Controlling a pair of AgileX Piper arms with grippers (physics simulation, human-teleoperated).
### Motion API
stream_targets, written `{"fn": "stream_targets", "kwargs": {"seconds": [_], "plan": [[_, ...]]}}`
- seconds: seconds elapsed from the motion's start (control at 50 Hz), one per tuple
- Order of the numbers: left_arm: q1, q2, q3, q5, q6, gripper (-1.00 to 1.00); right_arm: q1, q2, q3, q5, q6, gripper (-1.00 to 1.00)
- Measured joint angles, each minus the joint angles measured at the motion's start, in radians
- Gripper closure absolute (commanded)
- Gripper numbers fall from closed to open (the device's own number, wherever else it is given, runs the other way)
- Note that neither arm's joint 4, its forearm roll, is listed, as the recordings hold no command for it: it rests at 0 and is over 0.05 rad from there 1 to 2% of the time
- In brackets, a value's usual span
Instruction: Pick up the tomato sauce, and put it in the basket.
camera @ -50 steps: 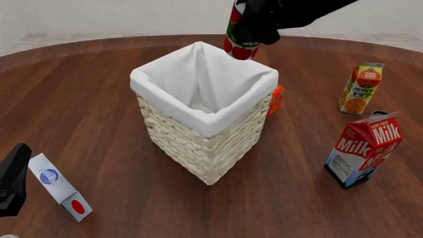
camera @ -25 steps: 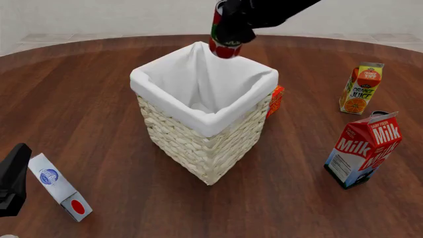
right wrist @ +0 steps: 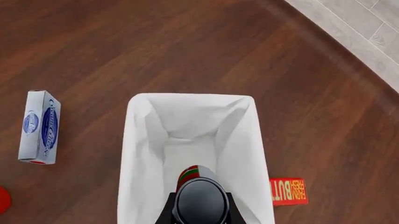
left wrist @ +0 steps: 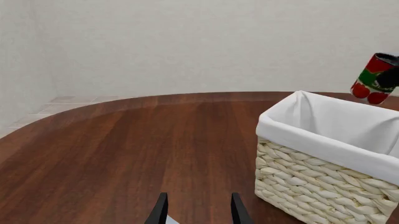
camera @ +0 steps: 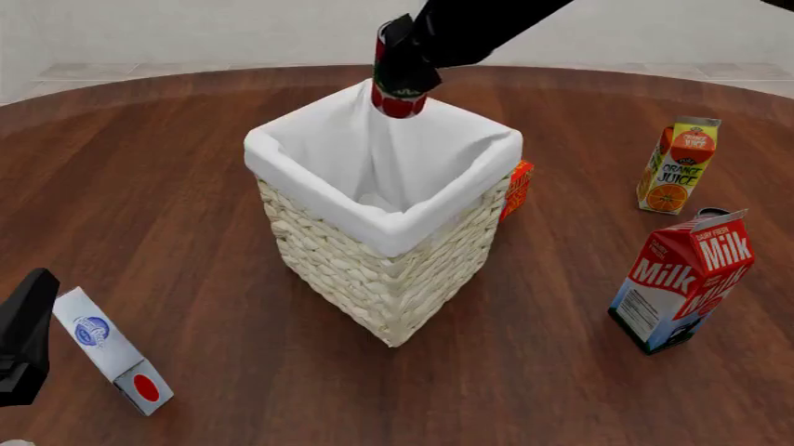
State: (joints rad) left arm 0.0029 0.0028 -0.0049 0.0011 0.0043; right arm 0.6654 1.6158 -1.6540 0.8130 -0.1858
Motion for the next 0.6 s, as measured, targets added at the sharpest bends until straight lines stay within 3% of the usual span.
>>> {"fn": "stream_targets", "kwargs": {"seconds": [0.6], "plan": [[0.000, 0.000, 0.000, 0.000, 0.000, -1.00, 0.000, 0.103, -0.053, -0.019, -0.002, 1.00]]}}
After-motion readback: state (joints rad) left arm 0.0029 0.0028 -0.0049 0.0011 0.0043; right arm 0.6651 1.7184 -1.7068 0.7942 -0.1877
